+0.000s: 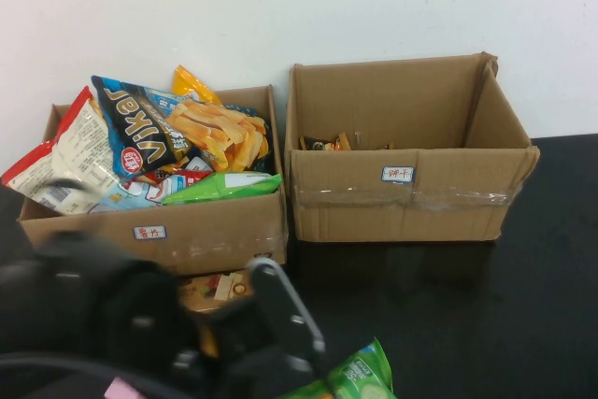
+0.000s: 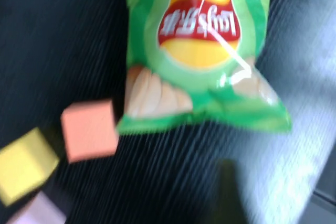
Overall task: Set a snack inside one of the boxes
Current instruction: Pick up the potato chip
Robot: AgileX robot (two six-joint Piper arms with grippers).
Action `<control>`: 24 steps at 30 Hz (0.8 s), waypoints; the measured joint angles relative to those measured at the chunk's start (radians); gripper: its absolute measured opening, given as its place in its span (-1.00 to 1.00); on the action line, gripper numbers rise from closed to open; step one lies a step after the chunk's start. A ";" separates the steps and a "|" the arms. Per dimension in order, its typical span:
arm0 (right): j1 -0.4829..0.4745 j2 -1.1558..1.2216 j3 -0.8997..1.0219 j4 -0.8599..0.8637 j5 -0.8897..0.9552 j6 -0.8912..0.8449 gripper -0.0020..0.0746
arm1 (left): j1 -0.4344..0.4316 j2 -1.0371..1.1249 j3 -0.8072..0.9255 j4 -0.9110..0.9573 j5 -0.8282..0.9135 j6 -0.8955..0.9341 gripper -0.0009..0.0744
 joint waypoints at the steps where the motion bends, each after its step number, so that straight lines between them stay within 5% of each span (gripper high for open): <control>1: 0.000 0.000 0.000 0.000 0.000 0.000 -0.95 | -0.015 0.031 -0.005 0.001 -0.023 -0.011 0.22; 3: 0.000 0.000 0.000 0.000 0.000 0.000 -0.95 | -0.040 0.102 -0.015 0.005 -0.074 -0.021 0.60; 7: 0.000 0.000 0.000 0.000 0.000 0.000 -0.95 | -0.053 0.233 -0.033 0.005 -0.161 -0.033 0.81; 21: 0.000 0.000 0.000 0.000 0.000 0.000 -0.95 | -0.053 0.557 -0.076 -0.004 -0.419 -0.035 0.86; 24: 0.000 0.000 0.000 0.000 0.000 0.000 -0.95 | -0.053 0.567 -0.077 -0.007 -0.424 -0.035 0.64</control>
